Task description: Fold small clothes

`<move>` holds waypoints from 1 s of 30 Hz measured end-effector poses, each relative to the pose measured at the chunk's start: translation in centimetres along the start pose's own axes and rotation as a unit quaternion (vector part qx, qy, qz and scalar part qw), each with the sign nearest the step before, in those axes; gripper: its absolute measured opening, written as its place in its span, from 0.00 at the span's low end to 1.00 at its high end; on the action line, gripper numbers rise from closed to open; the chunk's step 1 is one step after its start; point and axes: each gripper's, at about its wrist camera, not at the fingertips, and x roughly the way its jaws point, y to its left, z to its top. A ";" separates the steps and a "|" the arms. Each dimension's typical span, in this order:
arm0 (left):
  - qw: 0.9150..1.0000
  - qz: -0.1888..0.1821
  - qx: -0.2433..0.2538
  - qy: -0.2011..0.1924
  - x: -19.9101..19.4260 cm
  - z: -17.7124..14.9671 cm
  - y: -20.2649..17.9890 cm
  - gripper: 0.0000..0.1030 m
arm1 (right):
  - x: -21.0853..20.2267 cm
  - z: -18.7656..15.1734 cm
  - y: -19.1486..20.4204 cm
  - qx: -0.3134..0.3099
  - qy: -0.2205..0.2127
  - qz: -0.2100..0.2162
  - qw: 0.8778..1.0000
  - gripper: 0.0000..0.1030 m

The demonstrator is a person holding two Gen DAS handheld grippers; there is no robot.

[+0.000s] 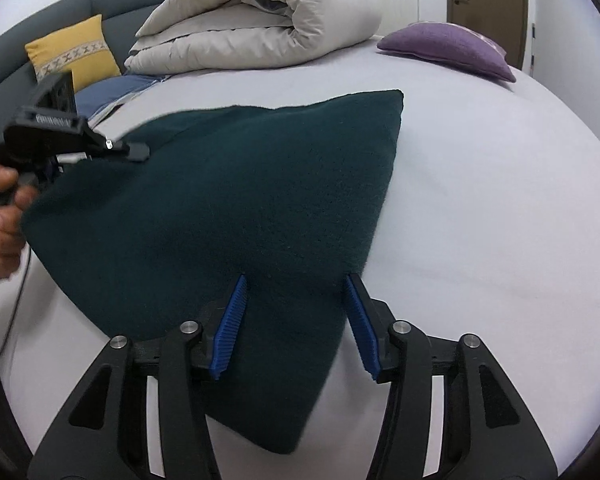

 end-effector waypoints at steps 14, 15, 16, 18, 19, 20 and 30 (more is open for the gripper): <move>0.969 0.149 0.157 -0.118 -4.7 -3.7 -7.8 0.22 | -4.4 1.3 -1.7 0.128 -0.033 0.157 0.979 0.51; 0.964 0.157 0.182 -0.113 -4.1 -4.5 -9.0 0.22 | -4.1 1.6 -2.1 0.147 -0.030 0.183 0.972 0.51; 0.958 0.169 0.206 -0.102 -3.0 -5.5 -10.1 0.22 | -3.6 1.6 -2.7 0.171 -0.021 0.212 0.962 0.51; 0.952 0.196 0.221 -0.080 -1.0 -6.3 -10.0 0.22 | -1.8 1.3 -3.4 0.200 0.015 0.254 0.946 0.51; 0.950 0.212 0.216 -0.071 0.0 -6.4 -9.2 0.22 | -0.9 1.0 -3.8 0.209 0.033 0.258 0.943 0.51; 0.952 0.224 0.201 -0.063 0.9 -6.2 -8.2 0.22 | -0.2 0.3 -4.2 0.218 0.048 0.258 0.940 0.46; 0.962 0.190 0.180 -0.075 0.3 -7.1 -4.4 0.13 | 0.4 0.4 -5.1 0.254 0.062 0.335 0.905 0.38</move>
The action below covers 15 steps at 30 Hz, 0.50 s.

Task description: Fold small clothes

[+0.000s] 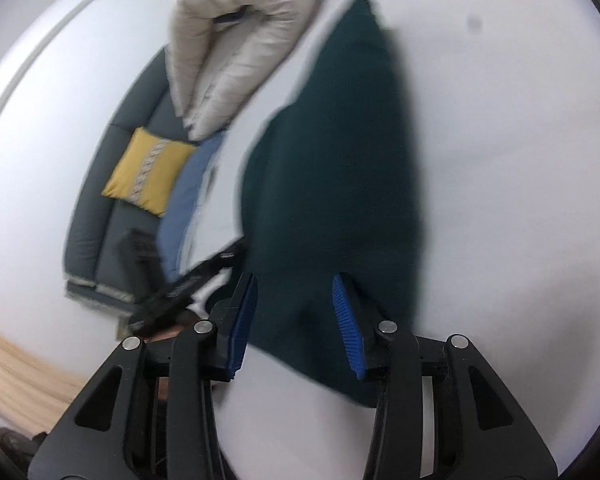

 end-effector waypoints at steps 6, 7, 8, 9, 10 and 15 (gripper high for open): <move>0.999 0.017 0.028 0.000 0.8 0.1 -0.8 0.13 | 3.2 -1.5 -0.3 -0.046 0.070 -0.049 0.995 0.32; 0.999 0.019 0.031 0.001 0.8 0.0 -0.8 0.13 | 2.8 -1.2 -0.5 -0.037 0.074 -0.045 0.996 0.32; 0.999 0.022 0.036 0.001 0.9 0.0 -0.9 0.13 | 2.3 -0.7 -0.4 -0.026 0.080 -0.046 0.995 0.33; 0.999 0.026 0.041 0.001 1.0 0.1 -1.0 0.13 | 1.8 -0.3 -0.1 -0.028 0.077 -0.050 0.995 0.33; 0.998 0.031 0.045 0.001 1.1 0.2 -1.1 0.13 | 1.2 0.0 0.5 -0.035 0.067 -0.052 0.996 0.35; 0.997 0.054 0.061 -0.001 1.1 -0.1 -1.9 0.13 | -0.4 5.0 2.2 -0.028 0.027 -0.019 0.999 0.35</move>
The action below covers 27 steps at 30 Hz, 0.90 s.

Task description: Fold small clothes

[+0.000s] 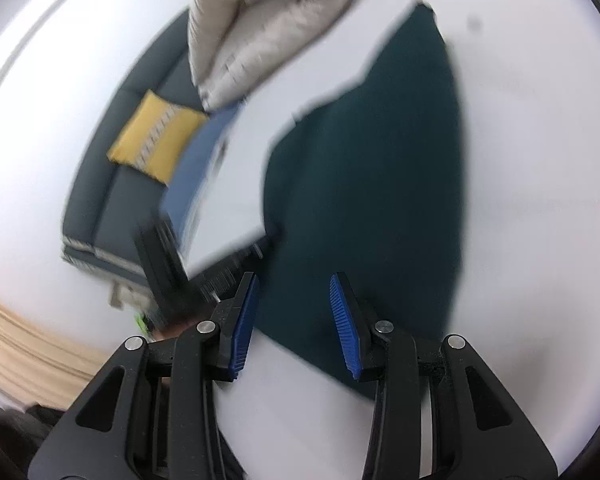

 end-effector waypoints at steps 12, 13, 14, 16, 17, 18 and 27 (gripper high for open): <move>0.999 0.022 0.025 0.008 0.2 0.2 -0.9 0.13 | 12.9 10.6 0.1 0.039 0.052 -0.035 0.997 0.33; 0.999 0.022 0.024 0.009 0.2 0.3 -0.9 0.13 | 13.3 10.9 -0.2 0.040 0.050 -0.042 0.997 0.32; 0.999 0.021 0.023 0.010 0.2 0.3 -0.9 0.13 | 13.7 11.3 -0.4 0.041 0.048 -0.047 0.997 0.30; 0.999 0.023 0.024 0.013 0.2 0.4 -1.0 0.13 | 13.9 12.1 -0.8 0.044 0.039 -0.056 0.997 0.28; 0.999 0.025 0.024 0.013 0.1 0.3 -1.0 0.13 | 13.9 12.3 -1.0 0.045 0.033 -0.060 0.997 0.27; 0.999 0.027 0.026 0.014 0.1 0.3 -1.1 0.13 | 13.7 12.7 -1.2 0.048 0.025 -0.062 0.997 0.26; 0.999 0.030 0.025 0.016 0.1 0.5 -1.1 0.13 | 7.6 13.3 -1.8 0.044 -0.045 -0.052 0.997 0.36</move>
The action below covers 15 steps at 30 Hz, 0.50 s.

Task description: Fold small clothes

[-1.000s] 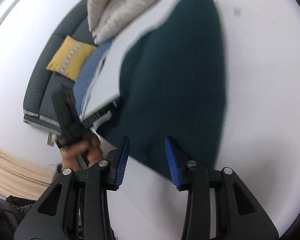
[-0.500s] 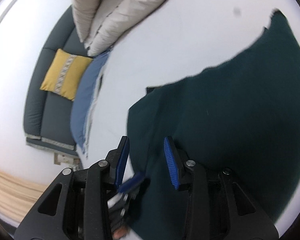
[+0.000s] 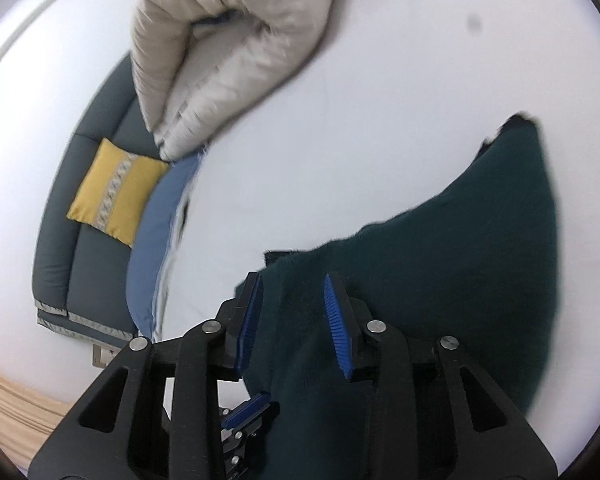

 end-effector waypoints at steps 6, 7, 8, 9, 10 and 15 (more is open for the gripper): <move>1.000 0.007 -0.001 0.002 0.1 0.2 -0.2 0.13 | -2.0 -0.7 -5.5 0.048 -0.007 -0.017 0.999 0.38; 1.000 0.007 -0.001 0.002 0.1 0.2 -0.2 0.13 | -2.0 -0.7 -6.0 0.048 -0.012 -0.020 0.999 0.33; 1.000 0.007 -0.001 0.002 0.0 0.2 -0.1 0.13 | -2.3 -0.8 -6.4 0.047 -0.019 -0.023 0.998 0.31; 1.000 0.007 -0.002 0.002 0.0 0.1 -0.1 0.13 | -2.5 -0.8 -6.8 0.049 -0.025 -0.024 0.998 0.31; 1.000 0.006 -0.002 0.002 0.0 0.2 -0.1 0.13 | -2.8 -0.8 -7.2 0.056 -0.033 -0.019 0.998 0.31; 1.000 -0.001 -0.012 0.002 -0.1 0.1 0.2 0.13 | -5.6 -1.8 -7.2 0.061 -0.072 -0.051 0.994 0.32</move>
